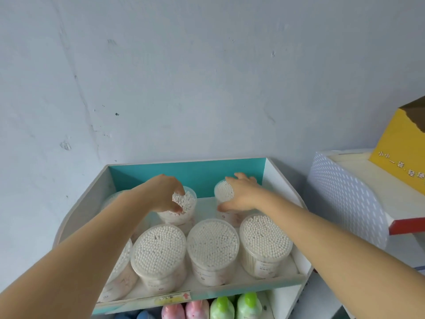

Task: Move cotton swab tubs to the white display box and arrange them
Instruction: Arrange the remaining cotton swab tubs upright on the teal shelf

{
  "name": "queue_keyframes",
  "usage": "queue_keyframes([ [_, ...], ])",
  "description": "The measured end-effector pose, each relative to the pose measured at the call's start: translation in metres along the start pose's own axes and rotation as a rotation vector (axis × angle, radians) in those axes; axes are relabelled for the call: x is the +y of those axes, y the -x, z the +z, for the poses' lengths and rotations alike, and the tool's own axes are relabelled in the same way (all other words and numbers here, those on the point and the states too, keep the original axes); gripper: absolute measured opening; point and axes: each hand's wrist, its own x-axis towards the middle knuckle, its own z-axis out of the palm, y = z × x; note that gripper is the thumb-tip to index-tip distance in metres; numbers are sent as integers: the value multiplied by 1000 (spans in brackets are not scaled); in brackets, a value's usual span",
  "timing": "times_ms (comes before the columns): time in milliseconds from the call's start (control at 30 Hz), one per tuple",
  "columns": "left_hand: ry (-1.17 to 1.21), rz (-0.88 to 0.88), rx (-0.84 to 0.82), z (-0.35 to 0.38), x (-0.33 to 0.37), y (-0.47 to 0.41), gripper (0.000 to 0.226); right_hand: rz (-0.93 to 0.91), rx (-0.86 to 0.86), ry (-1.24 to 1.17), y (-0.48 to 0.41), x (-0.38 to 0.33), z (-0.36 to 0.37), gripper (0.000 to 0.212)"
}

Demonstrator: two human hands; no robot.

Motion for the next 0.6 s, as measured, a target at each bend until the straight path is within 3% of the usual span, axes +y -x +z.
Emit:
queue_keyframes([
  [300, -15, -57, 1, 5, 5, 0, 50, -23, 258, 0, 3, -7, -4, 98],
  [433, -35, -76, -9, 7, 7, 0, 50, -41, 126, 65, 5, -5, 9, 99],
  [600, 5, -84, 44, 10, 10, 4, 43, -77, 111, -104, 17, 9, 0, 85],
])
